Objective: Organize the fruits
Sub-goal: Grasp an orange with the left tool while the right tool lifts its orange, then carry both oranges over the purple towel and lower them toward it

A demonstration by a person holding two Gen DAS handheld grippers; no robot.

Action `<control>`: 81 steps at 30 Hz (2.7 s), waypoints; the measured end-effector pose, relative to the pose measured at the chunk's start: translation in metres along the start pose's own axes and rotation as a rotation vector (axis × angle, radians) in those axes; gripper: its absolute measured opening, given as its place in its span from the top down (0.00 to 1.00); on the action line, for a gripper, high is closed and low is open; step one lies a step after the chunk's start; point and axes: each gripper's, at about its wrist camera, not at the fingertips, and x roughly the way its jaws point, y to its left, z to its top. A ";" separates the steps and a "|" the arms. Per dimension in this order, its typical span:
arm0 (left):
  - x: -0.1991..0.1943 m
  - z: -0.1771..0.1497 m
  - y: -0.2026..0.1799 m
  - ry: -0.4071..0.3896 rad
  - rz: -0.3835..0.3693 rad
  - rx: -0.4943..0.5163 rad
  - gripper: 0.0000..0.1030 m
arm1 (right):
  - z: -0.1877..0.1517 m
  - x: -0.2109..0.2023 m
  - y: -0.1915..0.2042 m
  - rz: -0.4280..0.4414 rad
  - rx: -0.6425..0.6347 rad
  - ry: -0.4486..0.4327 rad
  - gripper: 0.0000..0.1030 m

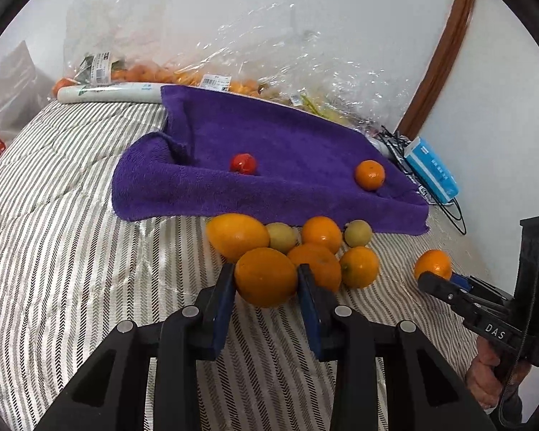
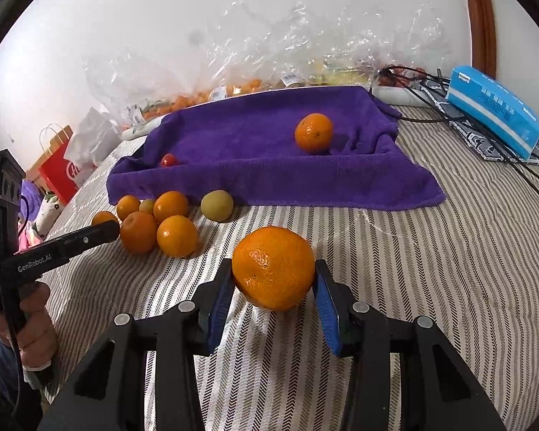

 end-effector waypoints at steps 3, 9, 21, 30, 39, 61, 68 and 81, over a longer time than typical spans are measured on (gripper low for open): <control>-0.001 0.000 -0.001 -0.004 -0.005 0.006 0.68 | 0.000 0.000 0.000 -0.004 0.000 0.000 0.58; -0.001 0.000 0.000 -0.011 -0.013 -0.004 0.68 | -0.001 0.000 0.000 -0.002 0.000 -0.004 0.58; -0.001 0.000 0.002 -0.016 -0.019 -0.024 0.68 | 0.000 -0.002 0.000 0.014 0.010 -0.009 0.58; -0.001 0.001 0.004 -0.016 -0.025 -0.028 0.68 | 0.000 0.000 0.001 0.014 0.006 0.000 0.58; -0.004 0.001 0.002 -0.027 -0.031 -0.022 0.68 | 0.000 -0.001 0.001 0.020 0.009 -0.009 0.58; -0.035 0.085 -0.016 -0.138 0.047 0.020 0.68 | 0.092 -0.033 0.020 0.003 -0.070 -0.182 0.58; -0.001 0.122 -0.004 -0.144 0.066 -0.034 0.68 | 0.133 -0.006 0.016 -0.050 -0.101 -0.200 0.58; 0.077 0.125 0.032 -0.058 0.158 -0.110 0.68 | 0.127 0.075 0.018 0.005 -0.126 -0.042 0.58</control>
